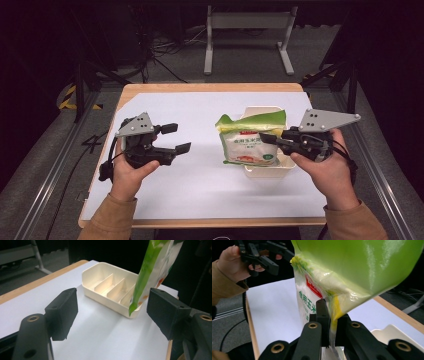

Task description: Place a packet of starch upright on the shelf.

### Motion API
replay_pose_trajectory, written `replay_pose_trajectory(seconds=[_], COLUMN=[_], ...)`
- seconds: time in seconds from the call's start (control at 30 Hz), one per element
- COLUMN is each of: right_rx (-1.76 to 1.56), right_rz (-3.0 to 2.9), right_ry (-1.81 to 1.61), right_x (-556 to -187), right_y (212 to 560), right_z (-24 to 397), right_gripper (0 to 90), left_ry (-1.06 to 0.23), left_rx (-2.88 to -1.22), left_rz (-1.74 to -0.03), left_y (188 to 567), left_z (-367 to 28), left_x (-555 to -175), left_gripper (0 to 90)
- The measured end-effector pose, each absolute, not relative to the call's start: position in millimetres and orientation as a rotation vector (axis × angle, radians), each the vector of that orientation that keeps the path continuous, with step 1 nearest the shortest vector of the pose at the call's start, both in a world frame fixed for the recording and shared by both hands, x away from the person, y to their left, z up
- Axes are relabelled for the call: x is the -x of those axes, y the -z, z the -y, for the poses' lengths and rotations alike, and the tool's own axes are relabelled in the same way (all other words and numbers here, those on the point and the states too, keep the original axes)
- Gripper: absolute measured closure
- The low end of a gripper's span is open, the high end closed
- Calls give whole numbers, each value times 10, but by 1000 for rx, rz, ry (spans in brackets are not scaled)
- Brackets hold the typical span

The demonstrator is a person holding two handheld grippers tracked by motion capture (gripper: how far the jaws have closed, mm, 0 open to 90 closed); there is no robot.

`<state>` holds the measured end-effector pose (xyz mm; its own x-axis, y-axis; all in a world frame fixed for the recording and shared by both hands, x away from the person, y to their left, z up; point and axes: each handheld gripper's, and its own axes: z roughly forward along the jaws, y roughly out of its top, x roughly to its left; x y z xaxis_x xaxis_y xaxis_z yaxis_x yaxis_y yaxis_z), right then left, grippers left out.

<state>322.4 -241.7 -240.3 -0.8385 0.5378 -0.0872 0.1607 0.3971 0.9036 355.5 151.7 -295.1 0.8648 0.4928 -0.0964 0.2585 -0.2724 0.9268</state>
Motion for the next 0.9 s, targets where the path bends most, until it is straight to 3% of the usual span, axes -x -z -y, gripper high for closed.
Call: replay_pose_trajectory(seconds=[0.43,0.9], right_rx=[-692,-747], right_rz=[-2241,-2254], right_ry=[-1369,-1332], right_x=[-3361,-3408], right_y=[2324,2363], right_z=[2705,2857], right_gripper=[861,861], left_ry=[-299,-279], left_rx=[-1905,-1914], left_rz=[-725,-698], left_y=[3054,3080], left_z=[-1679,-1666], left_x=[-3702,-3720], left_gripper=[257,260])
